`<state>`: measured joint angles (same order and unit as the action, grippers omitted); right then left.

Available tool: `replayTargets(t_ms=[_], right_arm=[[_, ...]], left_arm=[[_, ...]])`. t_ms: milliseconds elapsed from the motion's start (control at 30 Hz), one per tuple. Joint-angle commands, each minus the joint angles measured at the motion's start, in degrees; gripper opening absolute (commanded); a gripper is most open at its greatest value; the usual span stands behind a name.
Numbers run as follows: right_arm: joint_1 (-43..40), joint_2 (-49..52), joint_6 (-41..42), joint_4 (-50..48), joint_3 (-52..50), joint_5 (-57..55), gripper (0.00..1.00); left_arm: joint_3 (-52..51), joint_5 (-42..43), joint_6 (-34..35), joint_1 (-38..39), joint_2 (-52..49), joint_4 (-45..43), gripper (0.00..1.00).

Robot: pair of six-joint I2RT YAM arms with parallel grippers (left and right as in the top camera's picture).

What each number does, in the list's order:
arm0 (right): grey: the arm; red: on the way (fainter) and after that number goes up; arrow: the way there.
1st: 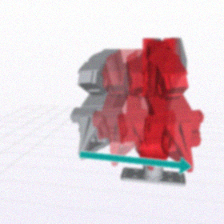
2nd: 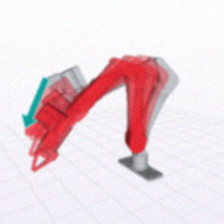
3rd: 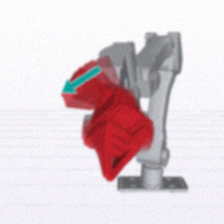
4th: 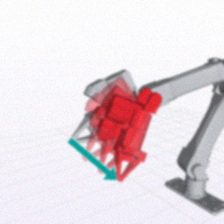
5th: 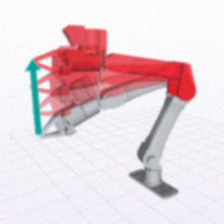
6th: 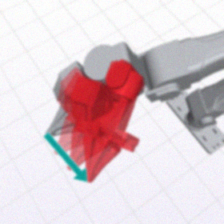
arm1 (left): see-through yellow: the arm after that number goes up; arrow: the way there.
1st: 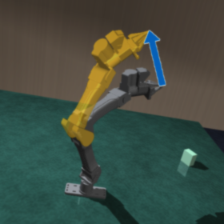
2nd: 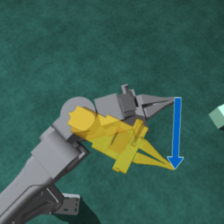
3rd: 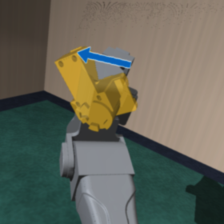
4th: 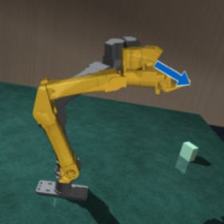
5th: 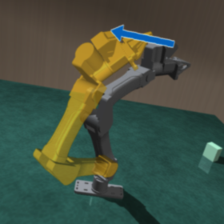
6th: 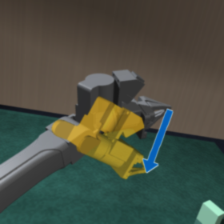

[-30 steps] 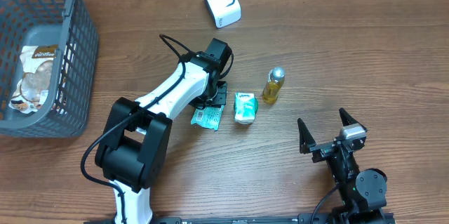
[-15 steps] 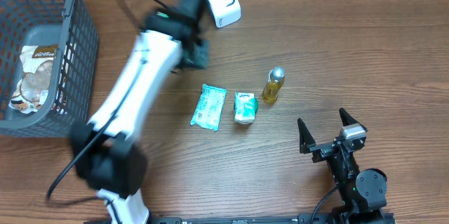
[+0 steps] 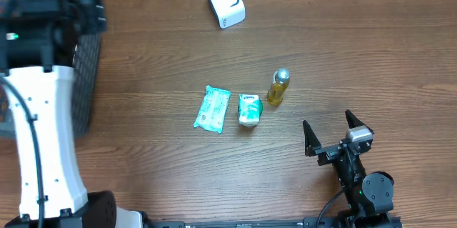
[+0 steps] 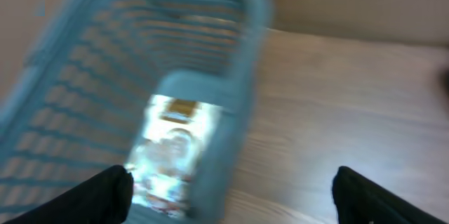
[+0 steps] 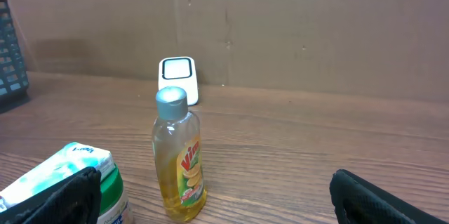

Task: Scan the item barcode
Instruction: 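Move the left gripper back over the basket and lower into it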

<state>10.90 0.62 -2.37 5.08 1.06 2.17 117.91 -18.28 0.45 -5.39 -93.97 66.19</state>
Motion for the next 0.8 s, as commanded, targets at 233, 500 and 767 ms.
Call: replayTargets(t_ms=[233,500,767], right_arm=[[-0.2,-0.5,-0.3,-0.4,-0.6,0.1,1.00],[-0.2,-0.5,-0.3,-0.4,-0.6,0.1,1.00],[-0.2,-0.5,-0.3,-0.4,-0.6,0.1,1.00]], left_arm=[[0.3,-1.0,-4.8,-18.3,-3.0,-5.7,1.00],[0.3,6.8,-6.7,-24.8,-13.2,-3.8,1.00],[0.2,10.4,-12.5,-25.6,-26.1,-1.7,1.00]])
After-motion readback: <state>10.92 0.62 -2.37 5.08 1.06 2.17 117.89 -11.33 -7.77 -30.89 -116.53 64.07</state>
